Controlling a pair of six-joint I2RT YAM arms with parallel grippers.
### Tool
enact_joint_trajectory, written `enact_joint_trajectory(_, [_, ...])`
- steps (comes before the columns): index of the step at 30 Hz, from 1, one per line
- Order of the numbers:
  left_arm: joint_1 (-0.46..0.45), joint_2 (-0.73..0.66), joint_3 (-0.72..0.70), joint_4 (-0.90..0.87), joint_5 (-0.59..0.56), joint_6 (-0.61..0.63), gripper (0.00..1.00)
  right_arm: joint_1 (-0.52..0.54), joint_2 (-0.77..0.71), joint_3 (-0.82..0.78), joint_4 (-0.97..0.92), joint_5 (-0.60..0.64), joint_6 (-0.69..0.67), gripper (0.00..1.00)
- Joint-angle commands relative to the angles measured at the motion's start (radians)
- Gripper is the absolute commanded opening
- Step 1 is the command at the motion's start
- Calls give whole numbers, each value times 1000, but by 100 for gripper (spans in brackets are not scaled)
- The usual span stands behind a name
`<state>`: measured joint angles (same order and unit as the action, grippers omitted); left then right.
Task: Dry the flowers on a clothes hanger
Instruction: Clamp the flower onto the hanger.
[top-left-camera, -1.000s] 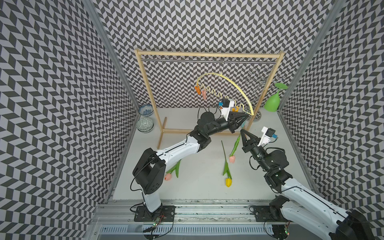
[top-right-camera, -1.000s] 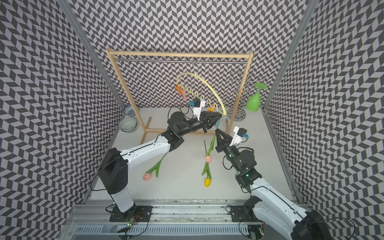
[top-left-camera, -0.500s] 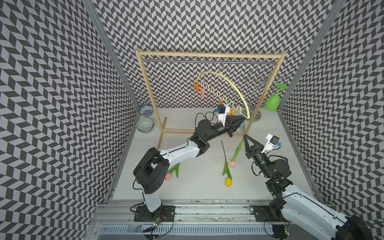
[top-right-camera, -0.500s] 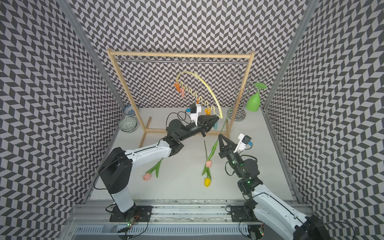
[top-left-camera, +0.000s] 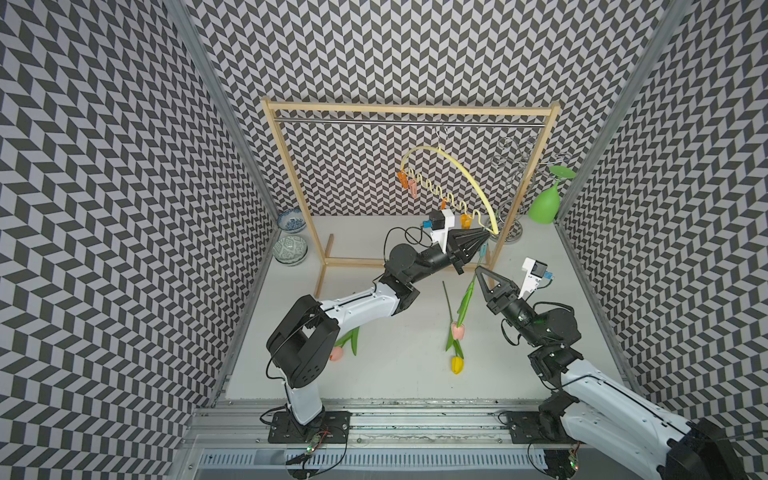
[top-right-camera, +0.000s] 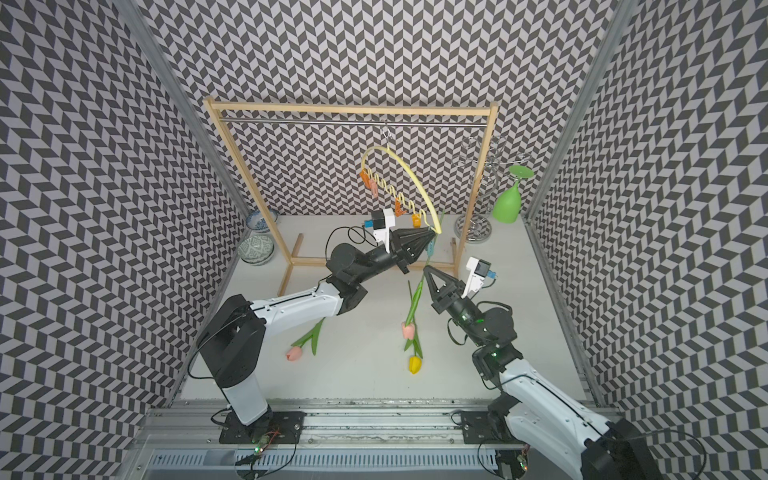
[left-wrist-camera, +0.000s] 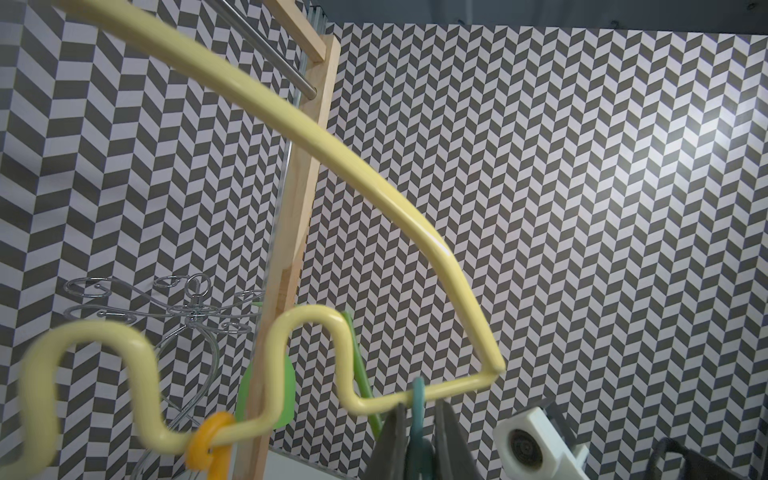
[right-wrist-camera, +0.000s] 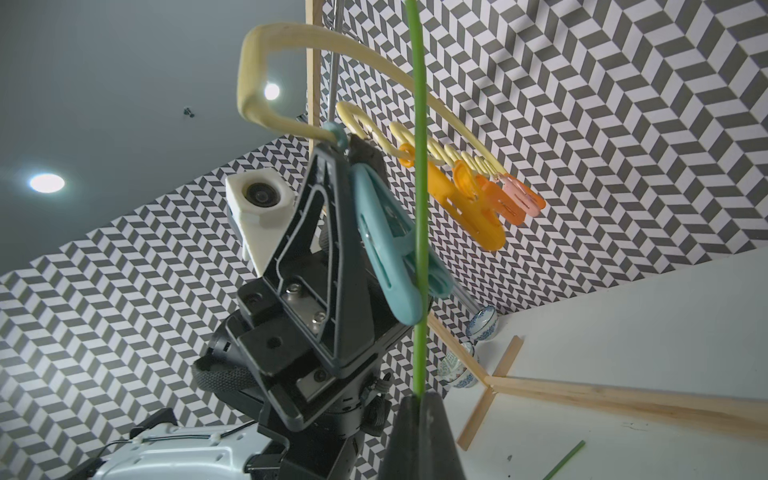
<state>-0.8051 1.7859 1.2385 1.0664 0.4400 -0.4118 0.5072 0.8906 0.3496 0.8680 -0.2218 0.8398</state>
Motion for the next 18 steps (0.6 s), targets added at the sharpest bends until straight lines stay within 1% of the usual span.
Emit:
enact_joint_trajectory(1, [-6, 13, 23, 37, 15, 15, 6, -5, 1, 26, 87, -49, 52, 0])
enact_joint_trajectory(5, [-9, 15, 18, 41, 19, 15, 6, -6, 22, 43, 101, -66, 59, 0])
enact_joint_trajectory(11, [-8, 11, 6, 46, 6, 0, 7, -7, 53, 102, 52, -83, 33, 0])
enact_joint_trajectory(17, [-7, 15, 27, 10, 19, 1, 9, -8, 38, 100, 33, -62, 22, 0])
enact_joint_trajectory(18, [-8, 18, 28, 11, 21, -2, 11, -8, 36, 98, 30, -58, 19, 0])
